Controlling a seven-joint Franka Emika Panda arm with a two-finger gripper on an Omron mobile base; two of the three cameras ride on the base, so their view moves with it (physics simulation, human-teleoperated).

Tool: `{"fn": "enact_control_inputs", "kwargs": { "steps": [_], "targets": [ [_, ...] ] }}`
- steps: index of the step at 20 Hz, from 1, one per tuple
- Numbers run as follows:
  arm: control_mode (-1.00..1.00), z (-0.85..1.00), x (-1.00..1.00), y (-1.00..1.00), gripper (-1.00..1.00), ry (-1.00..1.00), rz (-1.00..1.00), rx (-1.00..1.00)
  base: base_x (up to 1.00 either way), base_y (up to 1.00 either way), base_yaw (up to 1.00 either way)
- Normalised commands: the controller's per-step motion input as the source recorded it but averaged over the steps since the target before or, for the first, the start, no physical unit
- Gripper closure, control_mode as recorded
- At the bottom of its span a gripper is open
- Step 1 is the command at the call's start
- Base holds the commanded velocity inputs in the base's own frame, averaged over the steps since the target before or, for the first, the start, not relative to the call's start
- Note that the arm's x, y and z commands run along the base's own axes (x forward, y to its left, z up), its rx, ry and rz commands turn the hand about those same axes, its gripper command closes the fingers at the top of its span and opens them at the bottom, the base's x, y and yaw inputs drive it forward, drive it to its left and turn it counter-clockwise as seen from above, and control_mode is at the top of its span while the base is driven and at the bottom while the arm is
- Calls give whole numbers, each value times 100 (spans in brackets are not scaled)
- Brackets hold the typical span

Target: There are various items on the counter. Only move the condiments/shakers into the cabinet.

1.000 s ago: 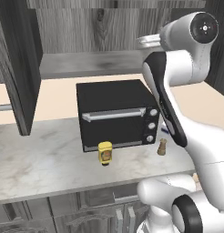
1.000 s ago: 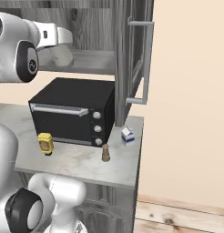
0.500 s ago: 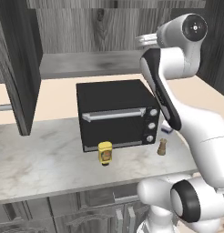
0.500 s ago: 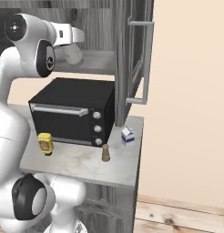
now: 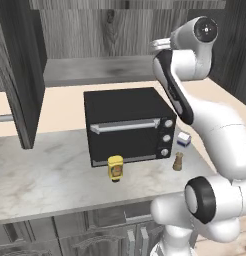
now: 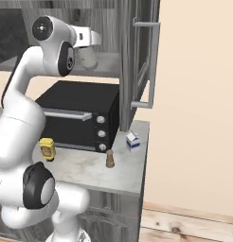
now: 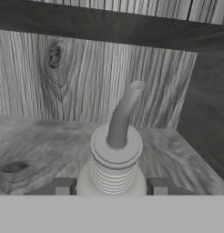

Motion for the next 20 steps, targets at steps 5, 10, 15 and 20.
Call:
{"fn": "enact_control_inputs", "kwargs": {
  "steps": [5, 10, 15, 20],
  "targets": [
    [-100, -5, 56, -11, 100, 9, 0, 8, 0, 0, 0],
    [-100, 0, 46, -1, 100, 17, 0, 6, 0, 0, 0],
    [-100, -16, 34, 0, 100, 7, 0, 0, 0, 0, 0],
    [-100, -28, 4, 0, 100, -1, 0, -1, 0, 0, 0]
  ]
}}
